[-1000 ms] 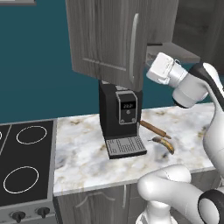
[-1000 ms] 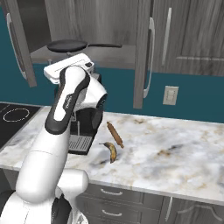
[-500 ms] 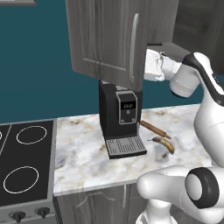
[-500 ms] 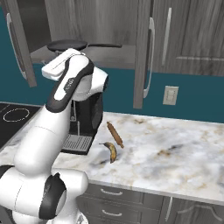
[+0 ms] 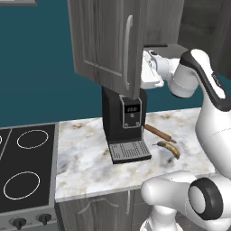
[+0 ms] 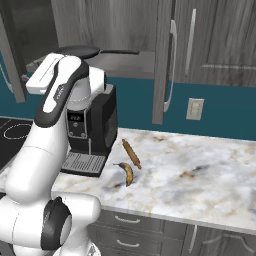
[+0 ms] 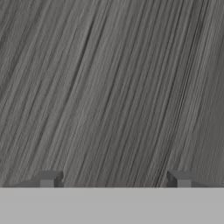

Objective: Pick the pan from the cabinet and place it on the stove. Then turn on the stove burner for the pan.

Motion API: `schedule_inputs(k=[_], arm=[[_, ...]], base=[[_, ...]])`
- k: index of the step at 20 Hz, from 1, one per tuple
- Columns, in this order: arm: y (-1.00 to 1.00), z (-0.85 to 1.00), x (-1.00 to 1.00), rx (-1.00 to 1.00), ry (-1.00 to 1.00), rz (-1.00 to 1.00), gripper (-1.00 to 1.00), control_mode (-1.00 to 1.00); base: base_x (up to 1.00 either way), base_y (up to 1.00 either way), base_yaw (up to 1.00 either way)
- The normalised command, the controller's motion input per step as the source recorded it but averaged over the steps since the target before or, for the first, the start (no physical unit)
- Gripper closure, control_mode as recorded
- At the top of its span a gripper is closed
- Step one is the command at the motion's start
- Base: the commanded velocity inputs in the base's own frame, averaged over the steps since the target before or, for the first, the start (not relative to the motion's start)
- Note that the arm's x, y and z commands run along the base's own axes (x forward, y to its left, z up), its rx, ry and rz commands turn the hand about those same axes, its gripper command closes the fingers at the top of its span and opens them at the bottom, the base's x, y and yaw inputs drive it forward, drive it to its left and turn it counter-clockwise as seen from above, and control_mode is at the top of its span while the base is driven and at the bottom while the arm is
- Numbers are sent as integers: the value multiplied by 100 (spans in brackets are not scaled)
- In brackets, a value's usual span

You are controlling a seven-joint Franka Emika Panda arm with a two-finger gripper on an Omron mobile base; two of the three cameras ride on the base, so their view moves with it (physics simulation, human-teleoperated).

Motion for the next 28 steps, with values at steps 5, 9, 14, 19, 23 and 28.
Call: schedule_inputs(k=[5,9,14,19,23,28], arm=[[63,1,-63,-11,-6,19,-100,-100],[60,0,-42,-7,-7,15,-100,-100],[46,0,-24,-3,-6,8,-100,-100],[16,0,-3,0,0,0,-100,-100],[3,0,0,2,1,0,-100,-100],[-15,4,-32,0,-1,-9,-100,-100]], base=[[0,0,0],[0,0,0],[0,0,0],[0,0,0],[0,0,0],[0,0,0]])
